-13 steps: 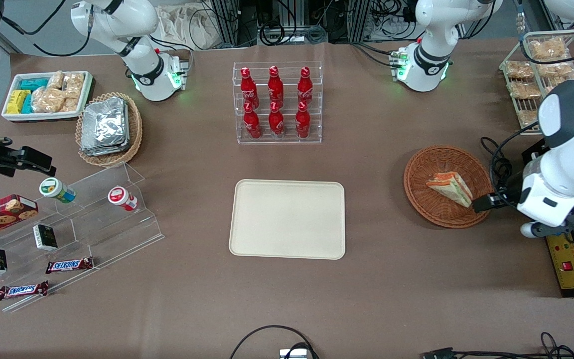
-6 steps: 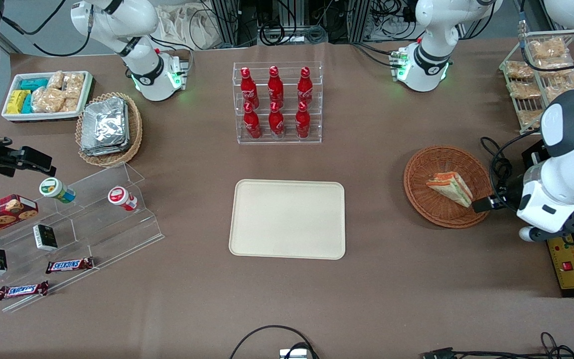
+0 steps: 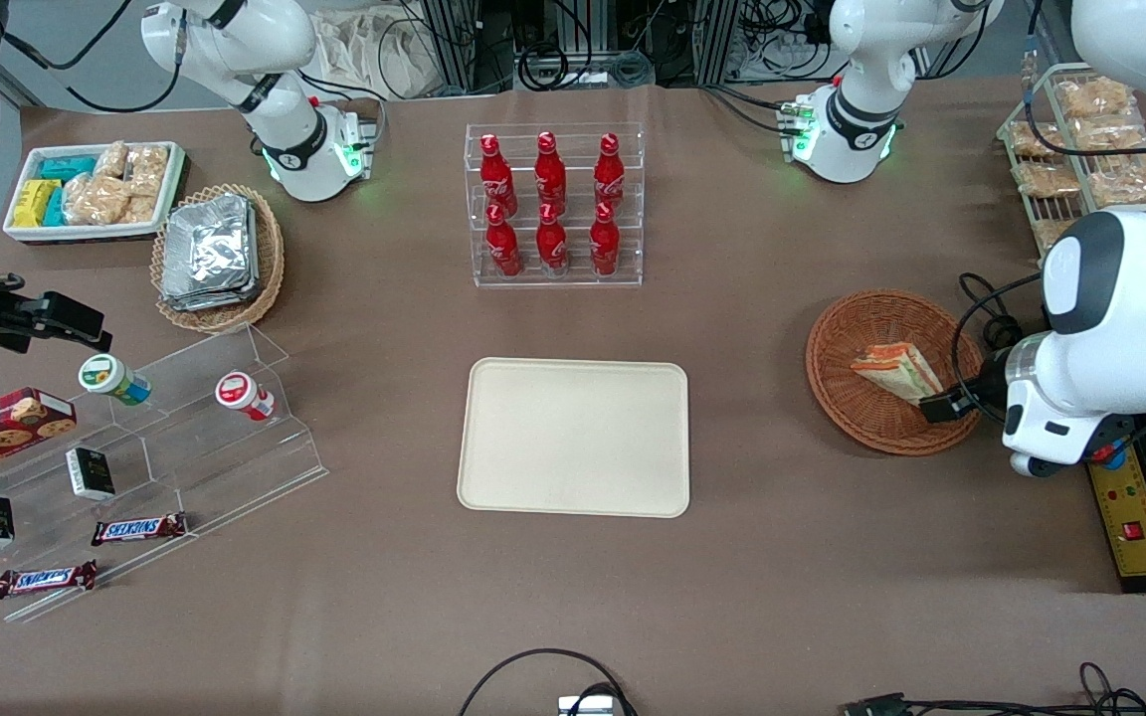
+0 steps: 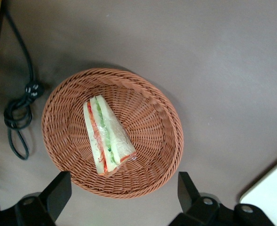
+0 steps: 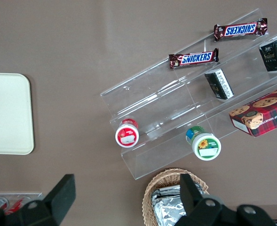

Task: Place sandwich from basket to tray
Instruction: 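Lower the left gripper over the sandwich in the wicker basket, then close the left gripper on the sandwich's crust edge, then lift the sandwich out of the basket and carry it toward the tray, then lower the sandwich onto the beige tray and open the left gripper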

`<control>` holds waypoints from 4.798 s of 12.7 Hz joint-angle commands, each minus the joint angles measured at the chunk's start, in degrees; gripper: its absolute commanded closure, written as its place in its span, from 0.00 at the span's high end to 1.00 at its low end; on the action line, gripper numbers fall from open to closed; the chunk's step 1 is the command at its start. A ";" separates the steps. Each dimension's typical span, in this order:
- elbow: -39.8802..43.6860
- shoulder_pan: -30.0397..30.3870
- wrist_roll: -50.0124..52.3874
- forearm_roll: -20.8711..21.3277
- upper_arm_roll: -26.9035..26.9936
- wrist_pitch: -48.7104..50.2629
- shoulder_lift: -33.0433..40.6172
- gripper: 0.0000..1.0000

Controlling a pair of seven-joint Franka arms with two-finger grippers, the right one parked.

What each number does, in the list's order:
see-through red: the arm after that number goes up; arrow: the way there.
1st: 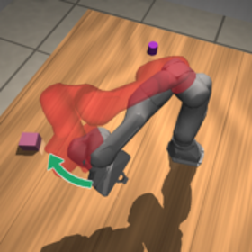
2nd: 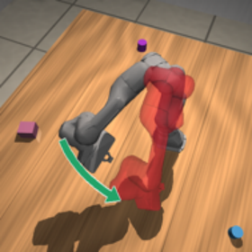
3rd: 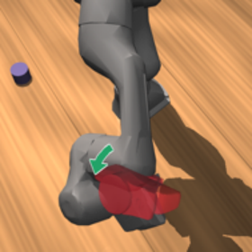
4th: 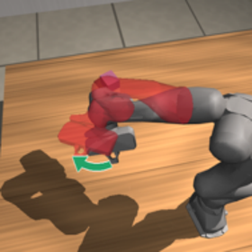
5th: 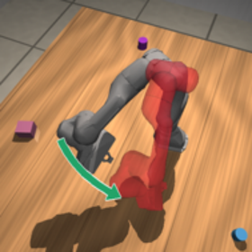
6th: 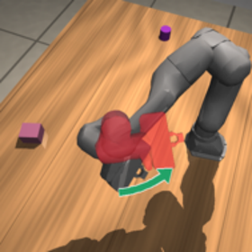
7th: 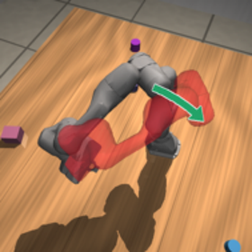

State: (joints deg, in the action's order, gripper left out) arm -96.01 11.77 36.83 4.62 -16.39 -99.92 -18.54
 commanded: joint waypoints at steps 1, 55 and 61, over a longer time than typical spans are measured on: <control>-9.77 0.01 9.79 -0.58 1.53 -8.23 4.29 1.00; 22.03 -30.84 -5.98 -2.33 -1.37 -11.96 -29.27 0.00; 21.83 -30.23 -5.45 -2.24 -1.37 -9.17 -26.38 1.00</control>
State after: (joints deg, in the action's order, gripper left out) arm -74.29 -18.39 31.73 2.16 -18.36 -111.94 -47.59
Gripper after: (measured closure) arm 0.533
